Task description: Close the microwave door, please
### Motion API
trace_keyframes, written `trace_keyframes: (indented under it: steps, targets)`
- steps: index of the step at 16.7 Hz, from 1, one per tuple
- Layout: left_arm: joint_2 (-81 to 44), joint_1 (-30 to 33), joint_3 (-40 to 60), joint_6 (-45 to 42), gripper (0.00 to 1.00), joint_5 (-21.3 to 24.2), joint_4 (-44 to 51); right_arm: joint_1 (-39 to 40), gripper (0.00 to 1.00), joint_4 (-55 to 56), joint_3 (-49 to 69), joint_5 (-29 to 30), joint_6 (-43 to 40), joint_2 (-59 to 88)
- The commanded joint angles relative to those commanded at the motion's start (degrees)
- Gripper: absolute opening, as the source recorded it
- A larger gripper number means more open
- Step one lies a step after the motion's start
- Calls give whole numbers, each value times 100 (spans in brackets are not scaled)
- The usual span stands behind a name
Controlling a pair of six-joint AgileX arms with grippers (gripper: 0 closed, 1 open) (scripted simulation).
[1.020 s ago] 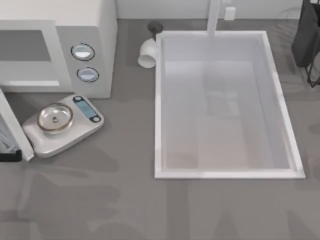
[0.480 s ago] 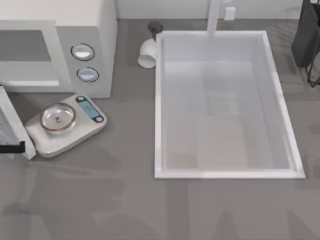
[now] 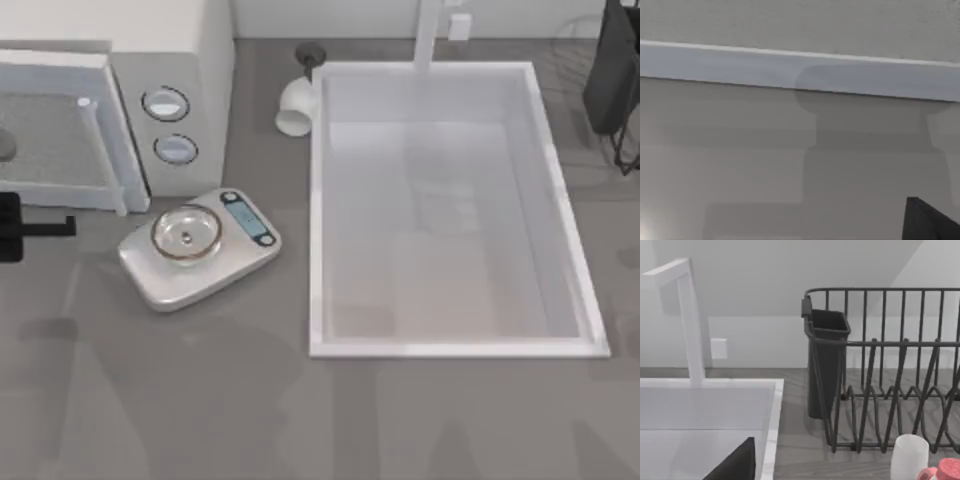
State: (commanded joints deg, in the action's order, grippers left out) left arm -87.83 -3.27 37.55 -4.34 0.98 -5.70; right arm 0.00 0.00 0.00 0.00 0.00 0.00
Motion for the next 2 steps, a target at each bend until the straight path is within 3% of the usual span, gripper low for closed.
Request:
trace_keyframes:
  steps: [2]
  targets:
    - [-148, 21, 117, 13, 0, -13, -85, 0, 100, 0, 0, 0, 0, 0]
